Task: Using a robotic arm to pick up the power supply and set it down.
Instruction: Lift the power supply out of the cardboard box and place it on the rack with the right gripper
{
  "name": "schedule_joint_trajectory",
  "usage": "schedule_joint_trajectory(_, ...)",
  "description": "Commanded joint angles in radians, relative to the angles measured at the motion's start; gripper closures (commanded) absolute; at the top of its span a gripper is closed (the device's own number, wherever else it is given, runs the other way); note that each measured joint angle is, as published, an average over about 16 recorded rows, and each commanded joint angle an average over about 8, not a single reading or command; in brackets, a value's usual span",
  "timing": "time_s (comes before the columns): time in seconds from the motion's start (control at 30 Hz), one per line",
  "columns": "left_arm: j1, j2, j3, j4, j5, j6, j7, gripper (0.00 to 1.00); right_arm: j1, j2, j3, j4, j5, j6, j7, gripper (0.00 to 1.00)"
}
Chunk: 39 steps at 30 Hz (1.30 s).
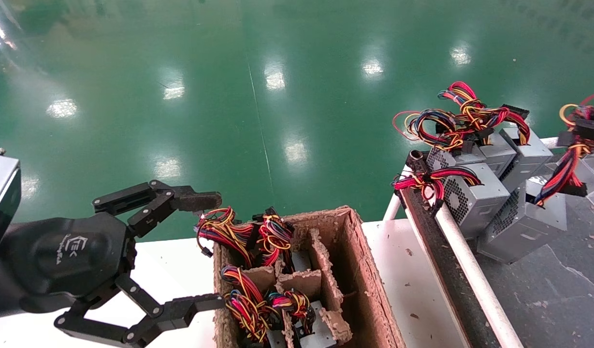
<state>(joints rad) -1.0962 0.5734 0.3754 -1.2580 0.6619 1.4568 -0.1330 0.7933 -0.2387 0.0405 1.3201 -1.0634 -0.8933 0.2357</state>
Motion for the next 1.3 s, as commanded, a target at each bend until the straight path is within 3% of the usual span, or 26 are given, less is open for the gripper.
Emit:
schedule_joint_trajectory(0.03,0.000,0.000,0.000,0.000,0.000,0.000,0.000,0.00,0.012,-0.011,-0.014,0.012,-0.006,0.009,0.009,1.00)
schedule_joint_trajectory(0.67,0.000,0.000,0.000,0.000,0.000,0.000,0.000,0.00,0.348,-0.183,-0.223,-0.049,-0.208,-0.004,0.108,0.98)
schedule_joint_trajectory(0.7,0.000,0.000,0.000,0.000,0.000,0.000,0.000,0.00,0.362,-0.189,-0.229,-0.054,-0.215,-0.009,0.110,0.90)
schedule_joint_trajectory(0.93,0.000,0.000,0.000,0.000,0.000,0.000,0.000,0.00,0.427,-0.217,-0.268,-0.082,-0.261,-0.037,0.127,0.05)
schedule_joint_trajectory(0.97,0.000,0.000,0.000,0.000,0.000,0.000,0.000,0.00,0.431,-0.219,-0.271,-0.084,-0.265,-0.041,0.129,0.00)
schedule_joint_trajectory(1.3,0.000,0.000,0.000,0.000,0.000,0.000,0.000,0.00,0.444,-0.214,-0.285,-0.098,-0.276,-0.068,0.138,0.00)
